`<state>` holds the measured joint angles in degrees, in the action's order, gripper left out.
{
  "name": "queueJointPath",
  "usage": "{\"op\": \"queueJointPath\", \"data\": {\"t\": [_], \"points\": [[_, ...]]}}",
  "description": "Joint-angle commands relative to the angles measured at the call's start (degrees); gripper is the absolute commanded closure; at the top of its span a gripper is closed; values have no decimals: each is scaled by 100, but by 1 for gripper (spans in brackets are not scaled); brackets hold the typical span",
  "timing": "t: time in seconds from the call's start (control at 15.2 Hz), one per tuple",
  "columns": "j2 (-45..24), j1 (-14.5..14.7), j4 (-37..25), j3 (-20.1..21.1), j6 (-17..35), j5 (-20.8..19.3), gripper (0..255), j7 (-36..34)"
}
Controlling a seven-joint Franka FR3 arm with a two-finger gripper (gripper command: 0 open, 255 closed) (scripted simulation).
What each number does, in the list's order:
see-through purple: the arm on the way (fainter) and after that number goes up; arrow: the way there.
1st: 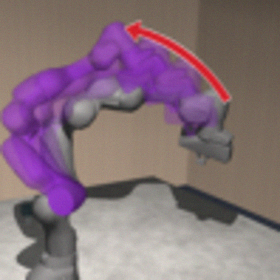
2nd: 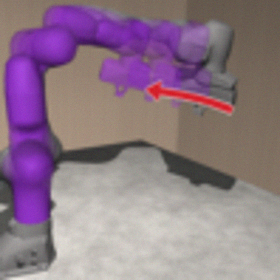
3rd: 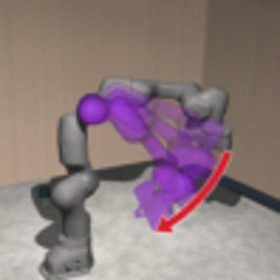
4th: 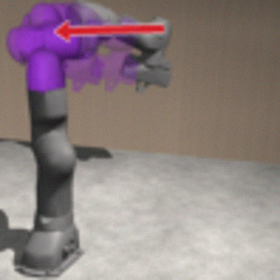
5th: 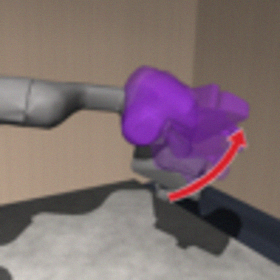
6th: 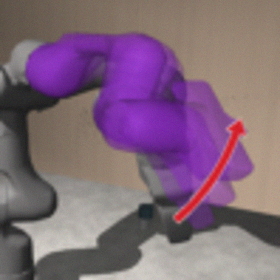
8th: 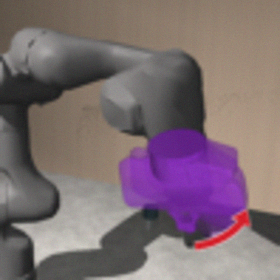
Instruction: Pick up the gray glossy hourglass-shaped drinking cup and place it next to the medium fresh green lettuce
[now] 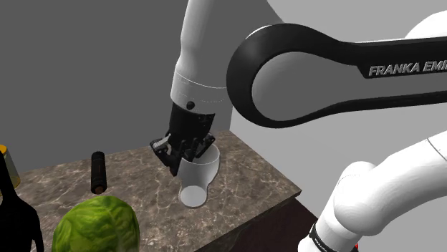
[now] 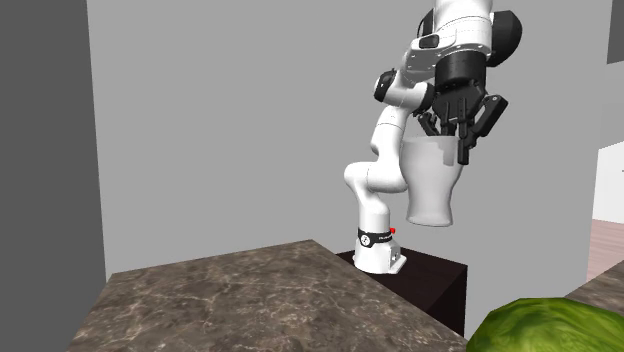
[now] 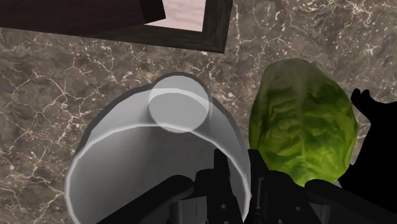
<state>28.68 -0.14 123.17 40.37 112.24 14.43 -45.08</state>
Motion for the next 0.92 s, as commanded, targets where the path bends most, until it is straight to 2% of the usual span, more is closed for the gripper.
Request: {"op": "queueJointPath", "data": {"t": [0.0,0.86], "points": [[27,22,183,19,164,34,255,12],[-129,36,1042,321,1181,123,255,-40]]}}
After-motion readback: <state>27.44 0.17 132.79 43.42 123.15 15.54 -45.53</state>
